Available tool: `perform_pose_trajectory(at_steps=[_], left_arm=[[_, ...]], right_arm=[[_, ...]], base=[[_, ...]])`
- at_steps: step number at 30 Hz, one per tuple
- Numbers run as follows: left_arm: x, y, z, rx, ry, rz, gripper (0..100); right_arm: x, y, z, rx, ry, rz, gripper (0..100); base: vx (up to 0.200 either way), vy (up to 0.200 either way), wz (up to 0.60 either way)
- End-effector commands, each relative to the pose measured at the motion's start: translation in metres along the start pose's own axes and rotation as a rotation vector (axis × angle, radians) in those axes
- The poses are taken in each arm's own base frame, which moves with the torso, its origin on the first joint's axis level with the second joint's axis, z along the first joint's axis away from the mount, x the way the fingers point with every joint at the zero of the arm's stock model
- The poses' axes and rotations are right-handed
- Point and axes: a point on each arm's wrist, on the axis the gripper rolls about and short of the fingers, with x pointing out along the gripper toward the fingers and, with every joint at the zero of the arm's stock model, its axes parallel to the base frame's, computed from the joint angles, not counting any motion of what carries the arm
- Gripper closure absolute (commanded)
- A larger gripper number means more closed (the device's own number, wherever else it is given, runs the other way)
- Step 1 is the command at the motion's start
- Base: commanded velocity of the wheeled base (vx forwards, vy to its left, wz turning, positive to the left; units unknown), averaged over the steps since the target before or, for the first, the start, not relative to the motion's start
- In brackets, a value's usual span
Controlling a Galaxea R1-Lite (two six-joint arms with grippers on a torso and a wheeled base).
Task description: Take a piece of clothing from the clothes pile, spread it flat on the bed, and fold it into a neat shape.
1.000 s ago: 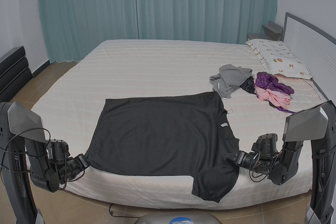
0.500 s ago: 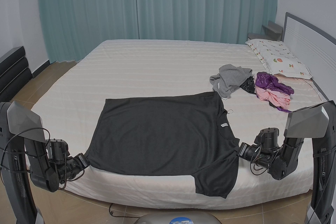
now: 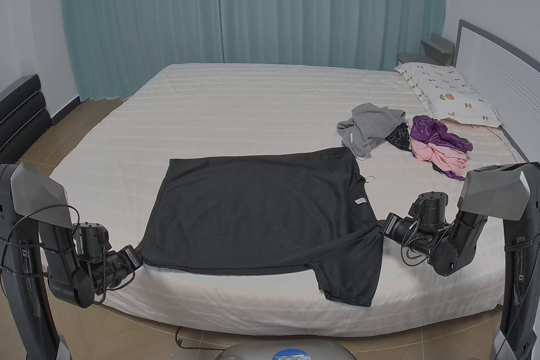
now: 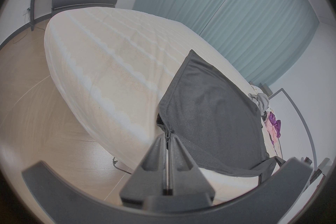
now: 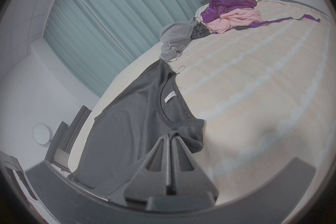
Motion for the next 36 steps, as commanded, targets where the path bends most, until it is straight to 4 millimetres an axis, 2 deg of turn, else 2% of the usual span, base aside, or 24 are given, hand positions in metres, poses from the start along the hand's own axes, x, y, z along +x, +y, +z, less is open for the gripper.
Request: perform_pose_trajectory(at_steps=[1, 8, 9, 14, 19, 20, 25, 28, 36], left_arm=[[0.0, 0.0, 0.0, -0.001, 0.001, 0.0, 100], [0.001, 0.001, -0.001, -0.001, 0.003, 0.002, 100], [0.001, 0.001, -0.001, -0.001, 0.003, 0.002, 100], [0.001, 0.0, 0.0, -0.001, 0.002, 0.001, 100], [0.001, 0.0, 0.0, -0.001, 0.001, 0.0, 100], [0.001, 0.0, 0.0, -0.001, 0.001, 0.0, 100], [0.001, 0.0, 0.0, -0.001, -0.001, -0.001, 100], [0.001, 0.0, 0.001, 0.0, -0.003, 0.0, 100], [0.001, 0.0, 0.001, 0.0, -0.002, -0.001, 100]], right_arm=[[0.007, 0.003, 0.01, 0.0, -0.034, 0.002, 100], [0.015, 0.0, 0.0, -0.004, 0.008, -0.022, 100], [0.016, -0.001, -0.003, -0.011, 0.016, -0.024, 0], [0.012, -0.001, 0.001, -0.007, 0.007, -0.018, 0], [-0.014, -0.005, -0.002, -0.015, 0.068, -0.007, 0], [-0.014, -0.005, -0.002, -0.015, 0.068, -0.007, 0], [-0.032, -0.011, -0.017, -0.065, 0.114, 0.019, 0], [-0.049, -0.016, -0.035, -0.085, 0.169, 0.064, 0], [-0.049, -0.016, -0.054, -0.137, 0.239, 0.11, 0]], base=[[0.0, 0.0, 0.0], [0.0, 0.0, 0.0], [0.0, 0.0, 0.0], [0.0, 0.0, 0.0], [0.0, 0.0, 0.0], [0.0, 0.0, 0.0], [0.0, 0.0, 0.0], [0.0, 0.0, 0.0], [0.0, 0.0, 0.0]])
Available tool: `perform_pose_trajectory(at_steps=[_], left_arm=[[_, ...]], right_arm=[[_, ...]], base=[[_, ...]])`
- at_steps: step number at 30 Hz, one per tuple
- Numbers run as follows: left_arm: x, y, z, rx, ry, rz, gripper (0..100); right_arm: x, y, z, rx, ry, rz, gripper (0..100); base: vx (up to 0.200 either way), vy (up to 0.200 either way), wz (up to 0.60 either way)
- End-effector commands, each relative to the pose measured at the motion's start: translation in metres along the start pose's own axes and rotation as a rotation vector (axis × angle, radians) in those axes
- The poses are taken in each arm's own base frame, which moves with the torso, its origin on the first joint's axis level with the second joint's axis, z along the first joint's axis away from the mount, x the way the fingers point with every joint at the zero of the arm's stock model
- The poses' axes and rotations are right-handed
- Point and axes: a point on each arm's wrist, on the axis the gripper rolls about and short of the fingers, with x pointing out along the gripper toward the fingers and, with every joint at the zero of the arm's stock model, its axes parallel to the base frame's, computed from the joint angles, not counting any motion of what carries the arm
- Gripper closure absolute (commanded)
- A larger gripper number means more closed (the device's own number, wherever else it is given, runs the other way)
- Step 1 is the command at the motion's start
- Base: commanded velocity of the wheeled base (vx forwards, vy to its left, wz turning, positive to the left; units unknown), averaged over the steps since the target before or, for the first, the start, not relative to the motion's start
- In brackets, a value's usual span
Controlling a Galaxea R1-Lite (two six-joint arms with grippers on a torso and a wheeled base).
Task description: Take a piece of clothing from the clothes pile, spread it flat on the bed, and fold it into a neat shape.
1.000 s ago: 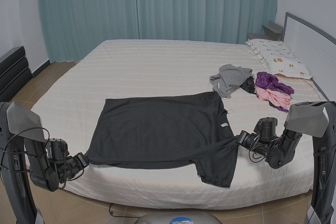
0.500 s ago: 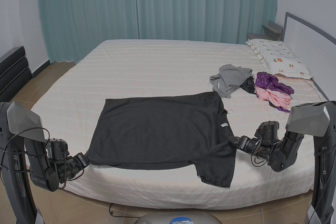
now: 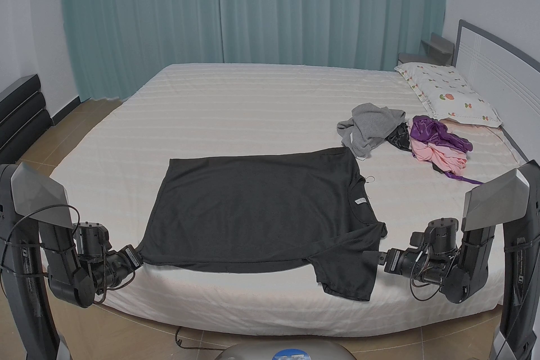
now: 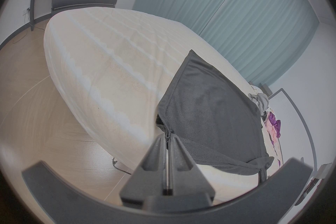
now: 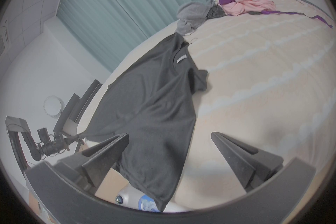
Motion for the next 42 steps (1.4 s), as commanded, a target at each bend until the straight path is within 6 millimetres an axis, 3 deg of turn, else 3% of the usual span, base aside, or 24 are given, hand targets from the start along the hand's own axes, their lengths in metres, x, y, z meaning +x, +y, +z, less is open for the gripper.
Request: perform_pose_trajectory(at_steps=[1, 20, 21, 32, 42], left_arm=[[0.0, 0.0, 0.0, -0.001, 0.0, 0.0, 100], [0.0, 0.0, 0.0, -0.001, 0.001, 0.003, 100], [0.0, 0.0, 0.0, -0.001, 0.001, 0.003, 100], [0.0, 0.0, 0.0, -0.001, 0.001, 0.001, 100], [-0.001, 0.0, 0.0, -0.002, -0.001, 0.003, 100]], right_arm=[[0.005, 0.002, -0.014, -0.009, 0.055, 0.0, 0], [0.024, 0.007, -0.015, -0.03, 0.054, 0.028, 0], [0.024, 0.007, -0.015, -0.029, 0.057, 0.026, 100], [0.019, 0.007, -0.014, -0.024, 0.053, 0.017, 100], [-0.005, 0.002, -0.007, 0.009, 0.036, -0.005, 100]], base=[[0.0, 0.0, 0.0], [0.0, 0.0, 0.0], [0.0, 0.0, 0.0], [0.0, 0.0, 0.0], [0.0, 0.0, 0.0]])
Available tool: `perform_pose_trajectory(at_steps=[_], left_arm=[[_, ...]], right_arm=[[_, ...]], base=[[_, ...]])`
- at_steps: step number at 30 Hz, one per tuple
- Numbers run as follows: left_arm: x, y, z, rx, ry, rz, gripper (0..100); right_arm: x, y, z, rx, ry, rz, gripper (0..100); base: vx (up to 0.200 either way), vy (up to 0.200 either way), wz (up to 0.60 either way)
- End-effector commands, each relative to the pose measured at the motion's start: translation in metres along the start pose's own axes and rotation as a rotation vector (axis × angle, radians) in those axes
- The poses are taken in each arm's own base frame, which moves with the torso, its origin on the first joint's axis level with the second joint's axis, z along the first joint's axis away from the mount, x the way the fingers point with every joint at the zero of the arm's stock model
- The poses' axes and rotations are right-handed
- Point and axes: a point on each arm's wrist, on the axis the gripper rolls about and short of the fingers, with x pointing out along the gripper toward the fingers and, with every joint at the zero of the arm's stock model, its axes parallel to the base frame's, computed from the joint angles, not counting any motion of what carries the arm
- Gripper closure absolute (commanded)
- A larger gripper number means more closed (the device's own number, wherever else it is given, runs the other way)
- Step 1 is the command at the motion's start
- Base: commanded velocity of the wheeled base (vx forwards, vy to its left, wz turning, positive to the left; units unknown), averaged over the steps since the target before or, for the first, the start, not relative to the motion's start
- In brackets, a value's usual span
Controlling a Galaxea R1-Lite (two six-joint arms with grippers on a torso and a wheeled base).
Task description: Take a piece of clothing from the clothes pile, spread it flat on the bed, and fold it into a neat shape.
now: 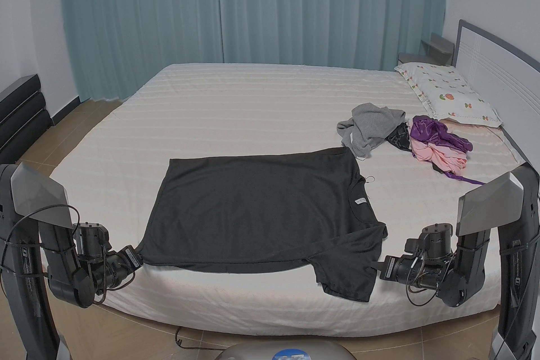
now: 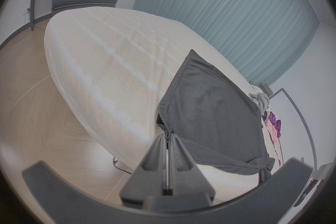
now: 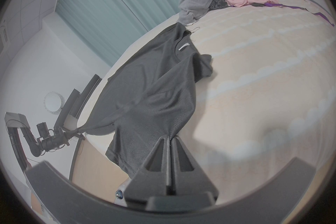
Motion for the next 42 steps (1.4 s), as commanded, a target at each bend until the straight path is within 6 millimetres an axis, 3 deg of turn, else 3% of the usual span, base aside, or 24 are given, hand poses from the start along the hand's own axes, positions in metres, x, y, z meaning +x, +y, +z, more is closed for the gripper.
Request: perform_pose_trajectory(at_steps=[1, 19, 32, 42], left_arm=[[-0.001, 0.0, 0.001, -0.002, -0.007, 0.0, 100], [-0.017, 0.005, 0.012, 0.047, -0.02, 0.025, 100], [-0.026, 0.013, 0.011, 0.137, 0.005, 0.064, 100], [-0.035, 0.019, -0.001, 0.247, 0.066, 0.096, 100]], right_arm=[[-0.014, -0.001, 0.005, 0.018, -0.02, -0.004, 100], [-0.061, 0.005, -0.003, 0.024, -0.024, 0.048, 100], [-0.079, 0.005, -0.014, 0.042, 0.05, 0.065, 100], [-0.089, 0.004, -0.02, 0.049, 0.091, 0.077, 100]], base=[[0.0, 0.0, 0.0], [0.0, 0.0, 0.0], [0.0, 0.0, 0.0], [0.0, 0.0, 0.0]])
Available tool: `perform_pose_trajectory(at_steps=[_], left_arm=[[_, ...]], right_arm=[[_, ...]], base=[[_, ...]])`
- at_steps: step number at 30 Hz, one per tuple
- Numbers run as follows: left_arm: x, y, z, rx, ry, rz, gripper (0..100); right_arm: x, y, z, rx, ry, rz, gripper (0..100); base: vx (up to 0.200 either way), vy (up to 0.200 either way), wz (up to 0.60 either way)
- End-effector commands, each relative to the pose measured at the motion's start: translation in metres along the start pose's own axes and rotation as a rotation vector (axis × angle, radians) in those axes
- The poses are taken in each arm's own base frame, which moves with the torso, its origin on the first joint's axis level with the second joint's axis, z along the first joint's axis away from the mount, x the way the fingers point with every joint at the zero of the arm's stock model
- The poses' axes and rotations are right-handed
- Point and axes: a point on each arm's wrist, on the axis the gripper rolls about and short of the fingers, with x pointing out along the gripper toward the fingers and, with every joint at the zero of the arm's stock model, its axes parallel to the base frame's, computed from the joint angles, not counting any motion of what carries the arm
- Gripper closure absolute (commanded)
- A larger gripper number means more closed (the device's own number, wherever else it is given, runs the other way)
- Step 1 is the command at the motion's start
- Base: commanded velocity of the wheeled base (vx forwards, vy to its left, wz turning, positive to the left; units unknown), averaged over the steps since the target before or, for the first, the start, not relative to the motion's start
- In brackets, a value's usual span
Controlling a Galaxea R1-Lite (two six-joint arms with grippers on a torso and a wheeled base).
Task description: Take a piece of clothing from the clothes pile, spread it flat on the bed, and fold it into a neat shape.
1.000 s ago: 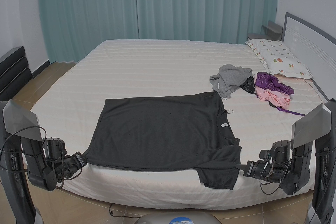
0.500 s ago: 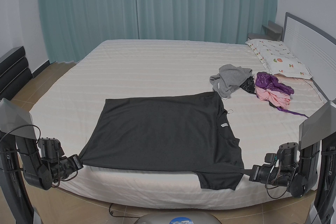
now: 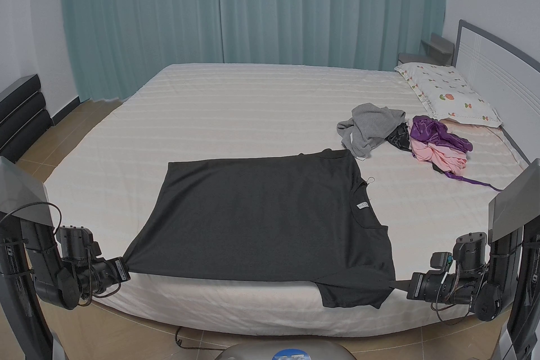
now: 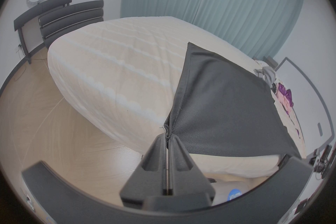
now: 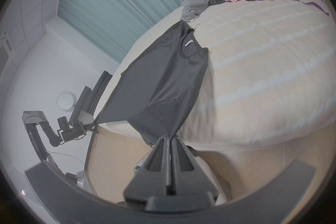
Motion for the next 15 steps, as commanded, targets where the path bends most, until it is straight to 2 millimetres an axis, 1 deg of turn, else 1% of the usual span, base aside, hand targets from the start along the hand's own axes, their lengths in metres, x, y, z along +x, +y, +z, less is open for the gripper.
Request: perform_pose_trajectory(at_steps=[1, 6, 11, 15], left_arm=[[-0.003, 0.002, -0.007, 0.029, 0.031, 0.011, 100], [-0.008, 0.004, -0.015, 0.081, 0.067, 0.021, 100], [-0.009, 0.004, -0.016, 0.096, 0.068, 0.021, 100], [-0.009, 0.004, -0.015, 0.096, 0.064, 0.02, 100]], right_arm=[[-0.003, 0.0, -0.003, 0.003, 0.007, -0.003, 100], [-0.003, 0.0, -0.004, 0.004, 0.014, -0.008, 100], [-0.007, -0.001, -0.007, -0.019, 0.057, -0.035, 100], [-0.014, 0.002, -0.007, -0.039, 0.081, -0.044, 100]], base=[[0.0, 0.0, 0.0], [0.0, 0.0, 0.0], [0.0, 0.0, 0.0], [0.0, 0.0, 0.0]])
